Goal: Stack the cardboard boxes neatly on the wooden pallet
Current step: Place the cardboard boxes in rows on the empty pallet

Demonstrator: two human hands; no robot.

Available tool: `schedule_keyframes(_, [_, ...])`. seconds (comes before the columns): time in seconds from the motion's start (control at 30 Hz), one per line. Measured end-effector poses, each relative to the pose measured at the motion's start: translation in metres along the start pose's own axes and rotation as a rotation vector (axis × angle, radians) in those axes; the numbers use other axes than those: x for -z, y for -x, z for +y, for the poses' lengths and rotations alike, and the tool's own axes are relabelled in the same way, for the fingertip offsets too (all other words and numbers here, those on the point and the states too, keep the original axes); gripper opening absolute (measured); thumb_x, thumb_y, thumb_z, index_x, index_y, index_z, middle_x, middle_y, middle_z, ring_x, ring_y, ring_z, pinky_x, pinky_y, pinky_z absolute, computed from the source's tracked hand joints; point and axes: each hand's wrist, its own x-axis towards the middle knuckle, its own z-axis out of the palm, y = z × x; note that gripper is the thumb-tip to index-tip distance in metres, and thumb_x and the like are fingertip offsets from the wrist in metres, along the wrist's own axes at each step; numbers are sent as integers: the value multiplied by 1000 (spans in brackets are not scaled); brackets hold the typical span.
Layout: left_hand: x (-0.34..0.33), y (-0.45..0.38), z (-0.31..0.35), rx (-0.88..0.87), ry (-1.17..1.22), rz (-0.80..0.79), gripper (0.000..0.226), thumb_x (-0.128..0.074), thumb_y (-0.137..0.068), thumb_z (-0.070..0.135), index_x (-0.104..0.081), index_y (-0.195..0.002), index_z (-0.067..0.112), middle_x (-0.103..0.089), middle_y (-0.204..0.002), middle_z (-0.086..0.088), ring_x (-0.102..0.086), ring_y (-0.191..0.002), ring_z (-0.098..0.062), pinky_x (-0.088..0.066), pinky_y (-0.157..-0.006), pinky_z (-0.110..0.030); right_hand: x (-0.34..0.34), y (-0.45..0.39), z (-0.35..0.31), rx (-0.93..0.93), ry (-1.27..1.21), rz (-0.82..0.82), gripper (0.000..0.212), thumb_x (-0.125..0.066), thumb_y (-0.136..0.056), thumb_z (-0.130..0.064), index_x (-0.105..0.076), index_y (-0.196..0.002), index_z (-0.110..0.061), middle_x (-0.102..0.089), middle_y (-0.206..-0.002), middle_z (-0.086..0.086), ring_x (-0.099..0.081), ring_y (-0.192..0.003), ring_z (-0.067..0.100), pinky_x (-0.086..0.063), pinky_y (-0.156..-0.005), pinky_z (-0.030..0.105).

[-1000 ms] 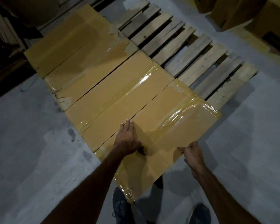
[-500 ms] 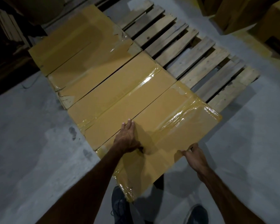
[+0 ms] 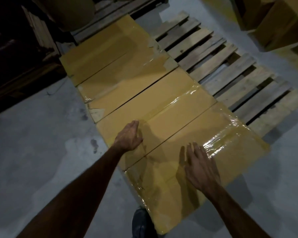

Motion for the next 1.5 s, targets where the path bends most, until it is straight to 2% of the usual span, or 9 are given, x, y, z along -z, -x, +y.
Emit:
schedule_keyframes(0.1, [37, -13, -28, 27, -59, 12, 97, -54, -85, 79, -30, -157, 19, -42, -154, -8, -44, -138, -29, -46, -114, -52, -12, -30, -44, 126, 48, -69, 93, -54, -101, -50, 10, -166, -29, 23, -173, -1, 8, -161, 30, -19, -123, 67])
schedule_keyframes(0.2, [81, -15, -29, 24, -98, -11, 106, -63, -84, 71, -21, -162, 12, -31, -163, -14, -36, -146, -36, -40, -119, -53, -24, -58, -76, 125, 27, -97, 106, -61, -98, -56, 18, -164, -31, 36, -168, -1, 20, -159, 31, -14, -123, 69])
schedule_keyframes(0.33, [96, -37, -41, 15, -164, -38, 119, -71, -91, 63, 1, -167, 7, 1, -176, -15, -7, -161, -36, -22, -128, -55, -41, -81, -92, 101, 83, -78, 123, -64, -88, -71, 28, -159, -31, 48, -161, 3, 30, -155, 37, -7, -121, 71])
schedule_keyframes(0.5, [88, -64, -44, -4, -130, -33, 122, -64, -88, 74, 0, -167, 6, 2, -176, -14, -5, -160, -39, -24, -125, -64, -48, -87, -89, 103, 120, -85, 121, -51, -84, -85, 24, -160, -30, 44, -163, 6, 31, -154, 38, 0, -120, 69])
schedule_keyframes(0.63, [77, -61, -36, 39, -119, 26, 116, -60, -92, 73, -1, -167, 7, 2, -176, -12, -4, -161, -39, -21, -124, -69, -50, -90, -88, 112, 126, -73, 118, -49, -83, -87, 16, -164, -29, 37, -166, 7, 29, -155, 38, 1, -120, 68])
schedule_keyframes(0.93, [69, -60, -31, 65, -135, 34, 108, -50, -99, 70, 5, -167, 7, 9, -176, -10, 1, -162, -37, -13, -125, -67, -54, -90, -87, 125, 129, -20, 115, -54, -83, -83, 1, -167, -27, 24, -172, 7, 18, -158, 40, -15, -119, 75])
schedule_keyframes(1.23, [71, -53, -30, 28, -164, -4, 99, -44, -102, 66, 6, -167, 10, 10, -176, -10, 2, -162, -36, -14, -125, -64, -45, -88, -86, 141, 110, -63, 112, -48, -87, -83, 7, -167, -27, 30, -169, 7, 22, -157, 40, -6, -121, 71])
schedule_keyframes(1.37, [69, -30, -27, -48, -204, -12, 96, -41, -103, 67, 4, -167, 11, 8, -176, -11, 0, -162, -35, -14, -126, -62, -38, -86, -79, 174, 83, -99, 105, -40, -93, -82, 16, -163, -28, 35, -167, 3, 24, -157, 34, 0, -123, 63])
schedule_keyframes(1.5, [63, 9, -12, -62, -185, -20, 94, -40, -105, 63, 9, -167, 12, 12, -176, -8, 4, -162, -31, -11, -127, -58, -25, -75, -71, 235, -75, -43, 93, -47, -99, -71, -4, -168, -25, 27, -169, -2, 13, -161, 24, 0, -124, 48])
